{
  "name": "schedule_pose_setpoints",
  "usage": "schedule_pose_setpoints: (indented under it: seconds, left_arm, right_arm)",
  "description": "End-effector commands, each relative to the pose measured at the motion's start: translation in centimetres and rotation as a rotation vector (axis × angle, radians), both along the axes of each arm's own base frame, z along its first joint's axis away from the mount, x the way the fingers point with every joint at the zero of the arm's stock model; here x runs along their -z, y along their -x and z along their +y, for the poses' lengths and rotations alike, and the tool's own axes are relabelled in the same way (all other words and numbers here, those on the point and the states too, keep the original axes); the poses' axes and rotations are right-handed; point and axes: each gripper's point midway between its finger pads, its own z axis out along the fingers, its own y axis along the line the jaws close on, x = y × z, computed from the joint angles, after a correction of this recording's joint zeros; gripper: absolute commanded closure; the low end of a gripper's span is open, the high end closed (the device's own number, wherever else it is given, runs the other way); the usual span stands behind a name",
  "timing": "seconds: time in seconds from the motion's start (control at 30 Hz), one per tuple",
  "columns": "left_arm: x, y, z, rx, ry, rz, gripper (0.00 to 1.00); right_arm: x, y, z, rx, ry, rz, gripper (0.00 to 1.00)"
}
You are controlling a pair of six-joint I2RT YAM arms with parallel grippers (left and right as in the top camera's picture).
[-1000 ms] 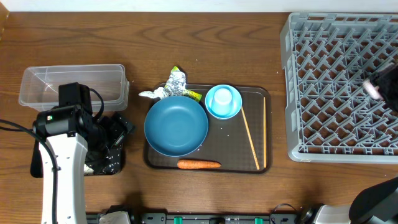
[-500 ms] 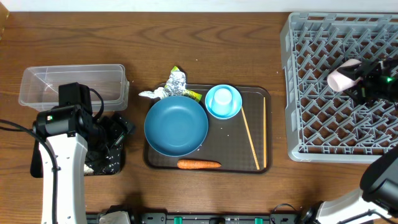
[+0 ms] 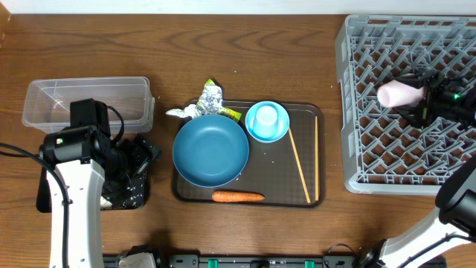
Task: Sort waste into correct bins and load items into the dishwasher rack
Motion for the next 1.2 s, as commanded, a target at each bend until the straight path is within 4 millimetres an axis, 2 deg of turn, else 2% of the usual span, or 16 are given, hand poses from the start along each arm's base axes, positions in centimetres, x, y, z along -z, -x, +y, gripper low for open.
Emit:
schedule_pose_setpoints:
  seconds: [0.0,0.17,0.3,0.43,0.57,0.67,0.73,0.8,0.87,0.93,1.03,1.1,1.17]
  left_arm:
    - [-0.3,-0.1,0.3,0.0,-0.013,-0.008,0.0]
    - [-0.3,-0.1,0.3,0.0,-0.013,-0.008,0.0]
    - [-0.3,-0.1,0.3,0.0,-0.013,-0.008,0.0]
    - [-0.3,-0.1,0.3,0.0,-0.013,-0.008,0.0]
    - [-0.3,-0.1,0.3,0.0,-0.013,-0.008,0.0]
    - [-0.3,-0.1,0.3,0.0,-0.013,-0.008,0.0]
    - [-0.3,-0.1,0.3,0.0,-0.013,-0.008,0.0]
    - [-0.3,-0.1,0.3,0.0,-0.013,-0.008,0.0]
    - [-0.3,-0.1,0.3,0.0,-0.013,-0.008,0.0]
    - [-0.3,-0.1,0.3,0.0,-0.013,-0.008,0.0]
    - [-0.3,-0.1,0.3,0.0,-0.013,-0.008,0.0]
    - [-0.3,-0.1,0.3,0.0,-0.013,-0.008,0.0]
    - [-0.3,-0.1,0.3,0.0,-0.013,-0.008,0.0]
  right_arm:
    - [-1.1,-0.2,-0.7,0.022,-0.041,-0.029,0.11]
    - [-1.7,0.1,-2.2,0.066,-0.006,-0.026,0.03]
    - [-2.7,0.8,-3.7,0.105,0.127,0.001,0.01]
    - [-5.1,1.5,-5.1,0.119,0.349,-0.008,0.01]
    - [-8.7,2.2,-6.4,0.124,0.7,-0.021,0.01]
    - [-11.7,1.9,-5.6,0.066,0.941,-0.097,0.01]
    - [-13.6,0.9,-3.6,-0.054,1.113,-0.215,0.02]
    - [-14.5,-0.1,-1.7,-0.15,1.236,-0.283,0.04]
    - [-14.5,-0.8,-0.7,-0.232,1.406,-0.275,0.04]
    - [-13.7,-1.3,-0.4,-0.305,1.537,-0.224,0.08]
    - [-11.2,-2.5,0.9,-0.427,1.607,-0.183,0.14]
    - [-9.4,-3.1,0.9,-0.46,1.633,-0.129,0.19]
    - [-7.9,-3.4,0.3,-0.496,1.665,-0.074,0.27]
